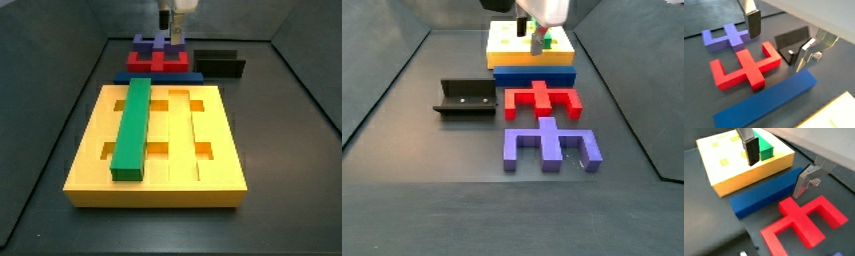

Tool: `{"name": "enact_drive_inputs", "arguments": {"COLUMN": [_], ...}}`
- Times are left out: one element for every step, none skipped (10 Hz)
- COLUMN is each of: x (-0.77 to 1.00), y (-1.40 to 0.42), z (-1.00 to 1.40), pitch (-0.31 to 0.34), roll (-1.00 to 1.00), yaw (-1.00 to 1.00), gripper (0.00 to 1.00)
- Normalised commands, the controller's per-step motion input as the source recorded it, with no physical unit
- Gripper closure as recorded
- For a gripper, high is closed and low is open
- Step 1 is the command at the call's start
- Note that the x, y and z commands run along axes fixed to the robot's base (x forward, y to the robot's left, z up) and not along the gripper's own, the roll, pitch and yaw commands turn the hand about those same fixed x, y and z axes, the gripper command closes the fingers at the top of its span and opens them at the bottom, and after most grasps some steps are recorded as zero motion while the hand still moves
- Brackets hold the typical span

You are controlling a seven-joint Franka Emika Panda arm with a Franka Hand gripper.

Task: Pick up the blue object. Move up. Move to above the board. Insert the blue object.
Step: Pick up the blue object.

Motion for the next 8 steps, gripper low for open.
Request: {"name": "enact_drive_inputs", "arguments": {"x": [0.00, -0.31, -0.23, -0.20, -0.36, -0.52, -0.65, -0.58], "y": [-0.39, -0.34, -0.27, -0.20, -0.03, 0.00, 0.05, 0.05], "z": [-0.34, -0.69, -0.82, -0.73, -0.55, -0.38, -0.24, -0.13], "pitch": [-0.067, -0.060, 0.000, 0.003, 0.027, 0.000, -0.027, -0.010], "roll": [0.00, 0.00, 0.00, 0.05, 0.09, 0.00, 0.00, 0.00], "yaw": [-0.79, -0.60, -0.30, -0.33, -0.26, -0.18, -0.14, -0.11], "gripper": [0.00, 0.00, 0.00, 0.00, 0.00, 0.00, 0.00, 0.00]}}
